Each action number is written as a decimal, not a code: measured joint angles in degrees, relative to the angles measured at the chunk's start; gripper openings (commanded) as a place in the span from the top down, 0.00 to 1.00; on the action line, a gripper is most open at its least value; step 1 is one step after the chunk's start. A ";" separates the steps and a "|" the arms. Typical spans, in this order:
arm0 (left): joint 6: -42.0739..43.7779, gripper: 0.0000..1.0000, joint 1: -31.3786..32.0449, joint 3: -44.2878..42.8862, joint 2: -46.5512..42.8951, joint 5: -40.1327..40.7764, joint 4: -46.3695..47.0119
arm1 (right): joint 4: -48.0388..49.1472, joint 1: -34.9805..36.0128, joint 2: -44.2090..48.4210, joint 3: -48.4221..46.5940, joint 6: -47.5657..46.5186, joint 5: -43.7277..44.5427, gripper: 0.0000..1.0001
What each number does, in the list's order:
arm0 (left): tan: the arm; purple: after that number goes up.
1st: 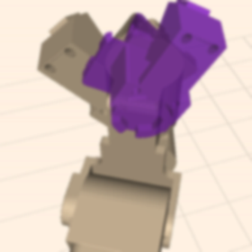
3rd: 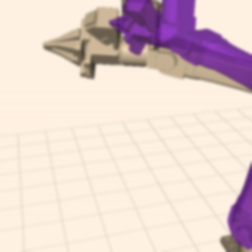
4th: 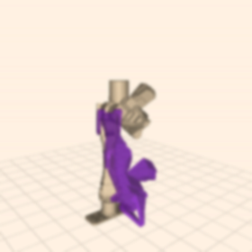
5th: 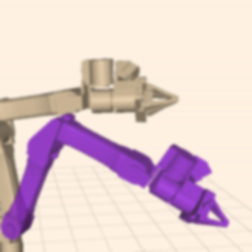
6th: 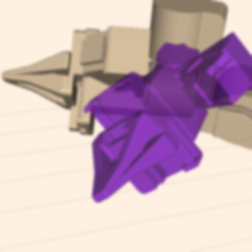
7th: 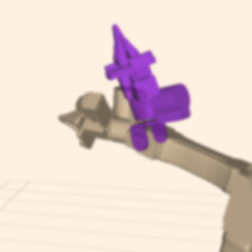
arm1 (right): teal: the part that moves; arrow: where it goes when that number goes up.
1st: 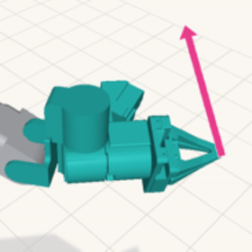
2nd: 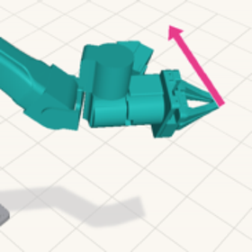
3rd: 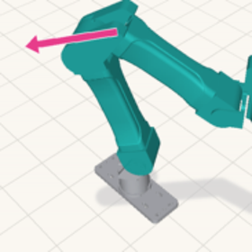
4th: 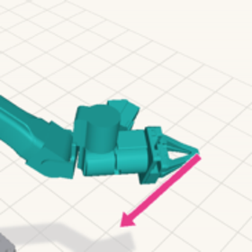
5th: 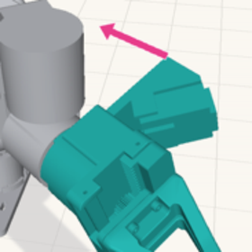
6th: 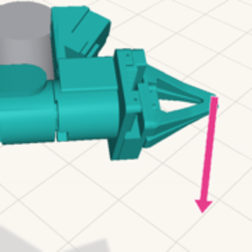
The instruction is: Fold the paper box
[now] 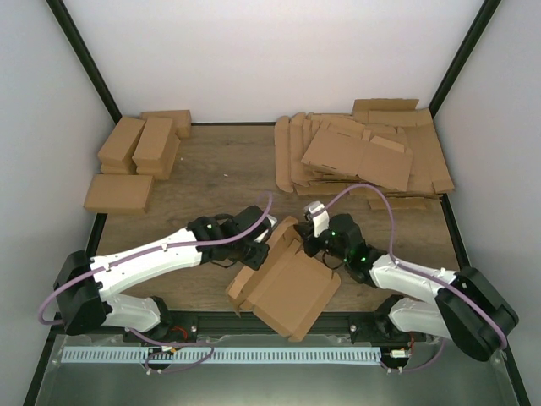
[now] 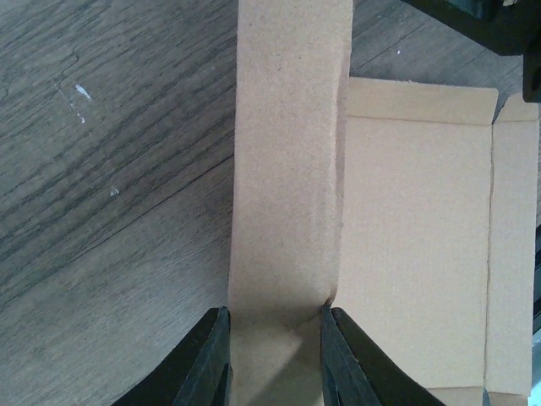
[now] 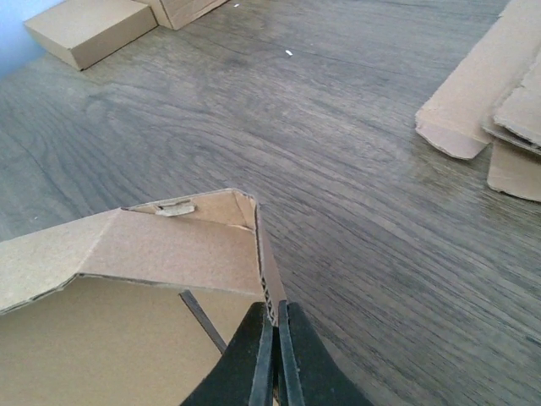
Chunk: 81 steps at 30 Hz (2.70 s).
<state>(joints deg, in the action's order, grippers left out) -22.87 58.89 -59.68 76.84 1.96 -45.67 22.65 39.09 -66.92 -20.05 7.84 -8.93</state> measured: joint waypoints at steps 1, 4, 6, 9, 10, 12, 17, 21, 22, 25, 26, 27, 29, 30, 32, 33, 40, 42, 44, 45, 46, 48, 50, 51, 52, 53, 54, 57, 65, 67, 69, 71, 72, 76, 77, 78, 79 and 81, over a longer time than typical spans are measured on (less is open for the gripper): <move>-0.09 0.71 0.04 0.00 0.00 0.07 0.00 | -0.72 0.50 0.57 0.04 0.26 1.14 0.97; -0.48 0.71 0.04 -0.02 -0.04 0.39 0.20 | -1.81 1.49 1.95 0.35 0.96 3.69 0.91; -0.92 0.71 0.00 -0.02 -0.09 0.98 0.11 | -2.16 1.64 2.67 0.44 1.51 4.61 0.79; -0.87 0.71 -0.35 -0.02 -0.15 1.46 0.46 | -3.06 2.03 3.21 0.39 3.39 5.86 0.69; -0.70 0.71 -0.39 -0.02 -0.17 1.42 0.52 | -3.78 2.10 3.50 0.37 3.91 6.32 0.67; -0.42 0.71 -0.39 -0.02 -0.17 1.42 0.52 | -4.85 2.14 4.63 0.37 5.14 7.15 0.64; 0.63 0.71 -0.39 -0.02 -0.17 1.27 0.52 | -6.10 2.10 7.61 -0.66 7.15 8.11 0.54; 0.92 0.71 -0.39 -0.02 -0.17 1.25 0.48 | -6.93 1.31 4.83 -4.48 7.23 8.22 0.52; 1.01 0.71 -0.39 -0.02 -0.17 1.27 0.46 | -6.95 1.07 3.74 -5.53 7.04 8.22 0.51; 1.05 0.71 -0.39 -0.24 -0.17 1.25 0.26 | -6.80 0.46 0.39 -7.58 6.34 8.09 0.50; 1.09 0.71 -0.39 -0.35 -0.17 1.25 0.22 | -6.73 0.35 -0.96 -8.13 5.97 8.00 0.50; 1.09 0.71 -0.37 -0.39 -0.17 1.25 0.15 | -6.62 0.24 -2.14 -8.44 5.66 7.85 0.50; 1.07 0.71 -0.35 -0.44 -0.17 1.27 -0.04 | -6.45 0.11 -4.42 -8.59 4.74 7.30 0.51; 1.07 0.71 -0.35 -0.44 -0.17 1.27 -0.15 | -6.49 0.09 -5.16 -8.59 4.35 6.99 0.50; 1.09 0.71 -0.33 -0.44 -0.17 1.31 -0.31 | -6.45 0.04 -6.05 -8.57 3.21 6.21 0.49; 1.09 0.71 -0.33 -0.44 -0.17 1.36 -0.35 | -6.23 0.04 -6.12 -8.48 2.62 5.70 0.48; 1.73 0.71 0.11 -0.66 -0.17 1.46 -0.79 | -4.81 0.00 -6.08 -7.72 -0.87 0.63 0.46; 1.92 0.71 0.26 -0.66 -0.09 1.55 -1.01 | -4.81 -0.02 -6.14 -7.72 -1.57 -0.35 0.46; 1.99 0.71 0.46 -0.90 0.28 1.79 -1.31 | -4.81 -0.04 -6.27 -7.72 -1.84 -0.59 0.46; 1.99 0.71 0.63 -1.16 0.59 1.99 -1.53 | -4.81 -0.13 -6.29 -7.72 -1.84 -0.68 0.46; 2.01 0.71 0.81 -1.42 0.96 2.23 -1.66 | -4.81 -0.44 -6.29 -7.72 -1.81 -0.81 0.46; 2.10 0.71 1.20 -1.90 1.64 2.78 -1.92 | -4.79 -1.20 -6.34 -7.72 -1.79 -1.33 0.46; 2.12 0.71 1.53 -2.16 2.12 3.32 -1.99 | -4.59 -2.12 -6.73 -7.72 -1.55 -2.36 0.46; 2.14 0.71 1.66 -2.29 2.32 3.65 -2.05 | -4.59 -2.45 -7.04 -7.72 -1.29 -2.67 0.46; 2.14 0.71 1.70 -2.36 2.40 3.85 -2.10 | -4.59 -2.67 -7.34 -7.72 -0.87 -2.67 0.46; 2.14 0.71 1.81 -2.51 2.51 4.17 -2.19 | -4.61 -2.71 -7.63 -7.65 -0.17 -2.56 0.46; 2.14 0.71 1.86 -2.58 2.60 4.28 -2.23 | -4.61 -2.86 -7.78 -7.50 0.52 -2.19 0.46; 2.14 0.71 2.34 -2.64 2.82 4.76 -2.29 | -4.66 -2.91 -7.91 -6.36 3.19 -0.09 0.52; 2.10 0.71 4.04 -3.67 4.20 6.62 -2.47 | -6.25 -2.97 -12.09 -5.38 7.76 4.22 0.59; 2.08 0.72 4.28 -3.89 4.55 7.06 -2.47 | -6.47 -2.95 -12.90 -5.38 8.15 4.68 0.59; 2.03 0.71 4.39 -3.98 4.70 7.43 -2.45 | -6.62 -2.91 -13.81 -5.38 8.57 5.31 0.59; 1.99 0.72 4.44 -3.98 4.72 7.78 -2.47 | -7.06 -2.84 -14.95 -5.40 9.05 6.25 0.58; 1.97 0.71 4.44 -3.98 4.74 7.91 -2.47 | -7.72 -2.82 -15.56 -5.49 9.66 7.19 0.59; 1.95 0.71 4.46 -3.98 4.79 8.09 -2.47 | -9.44 -2.47 -17.64 -6.16 11.10 9.14 0.59; 1.95 0.72 4.48 -3.98 4.81 8.13 -2.47 | -9.60 -2.12 -18.10 -6.47 11.26 9.62 0.58; 1.95 0.71 4.48 -3.98 4.81 8.13 -2.45 | -9.75 -1.77 -18.51 -6.97 11.30 10.12 0.57; 1.95 0.72 4.48 -3.98 4.83 8.20 -2.45 | -9.79 -1.31 -18.86 -7.34 11.30 10.54 0.56; 1.95 0.71 4.48 -3.98 4.85 8.31 -2.45 | -9.46 -0.07 -19.12 -7.50 11.15 10.62 0.52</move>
<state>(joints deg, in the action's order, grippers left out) -20.93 63.37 -63.66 81.69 10.26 -48.12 13.19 39.03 -86.04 -27.55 18.98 1.69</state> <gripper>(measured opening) 0.286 0.439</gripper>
